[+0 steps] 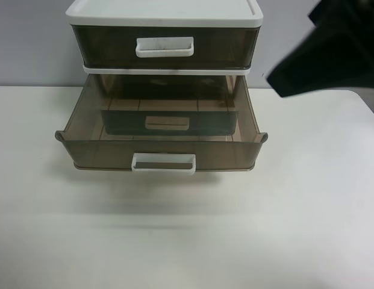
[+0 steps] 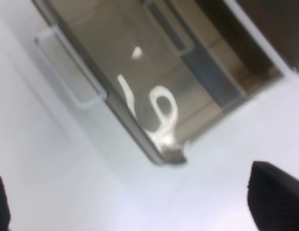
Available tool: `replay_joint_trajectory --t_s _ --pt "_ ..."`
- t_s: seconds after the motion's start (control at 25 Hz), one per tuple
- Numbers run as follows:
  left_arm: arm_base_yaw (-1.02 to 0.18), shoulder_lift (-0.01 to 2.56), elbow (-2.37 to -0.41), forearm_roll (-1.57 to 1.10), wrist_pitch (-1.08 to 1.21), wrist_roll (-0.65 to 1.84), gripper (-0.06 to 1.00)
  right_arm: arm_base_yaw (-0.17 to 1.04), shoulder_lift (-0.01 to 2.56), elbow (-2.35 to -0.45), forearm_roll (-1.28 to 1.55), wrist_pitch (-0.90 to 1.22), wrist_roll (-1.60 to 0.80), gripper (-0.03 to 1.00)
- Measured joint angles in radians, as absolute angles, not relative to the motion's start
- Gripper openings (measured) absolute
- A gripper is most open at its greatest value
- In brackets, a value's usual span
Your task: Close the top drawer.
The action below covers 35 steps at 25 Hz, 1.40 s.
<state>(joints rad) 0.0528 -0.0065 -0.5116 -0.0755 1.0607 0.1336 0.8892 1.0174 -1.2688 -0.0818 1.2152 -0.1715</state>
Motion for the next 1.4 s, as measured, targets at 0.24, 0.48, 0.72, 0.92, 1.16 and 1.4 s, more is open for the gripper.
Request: replay_joint_trajectory --t_s 0.24,0.48,0.72,0.92,1.16,1.4 --pt "0.053 -0.007 -0.512 -0.076 1.061 0.134 0.99 0.730 0.708 -1.017 -0.045 1.215 -0.152 0.96" --pt "0.053 -0.007 -0.512 -0.076 1.061 0.134 0.99 0.407 0.414 -0.749 0.007 1.120 -0.146 0.96" --pt "0.053 -0.007 -0.512 -0.076 1.061 0.134 0.99 0.174 0.157 -0.556 0.076 1.090 -0.146 0.96" --pt "0.053 -0.007 -0.512 -0.076 1.061 0.134 0.99 0.131 0.008 -0.507 0.082 1.077 -0.146 0.96" --pt "0.053 -0.007 -0.512 -0.076 1.061 0.134 0.99 0.129 -0.003 -0.507 0.080 1.075 -0.134 0.96" --pt "0.053 -0.007 -0.512 -0.076 1.061 0.134 0.99 0.126 -0.003 -0.506 0.077 1.075 -0.127 0.96"
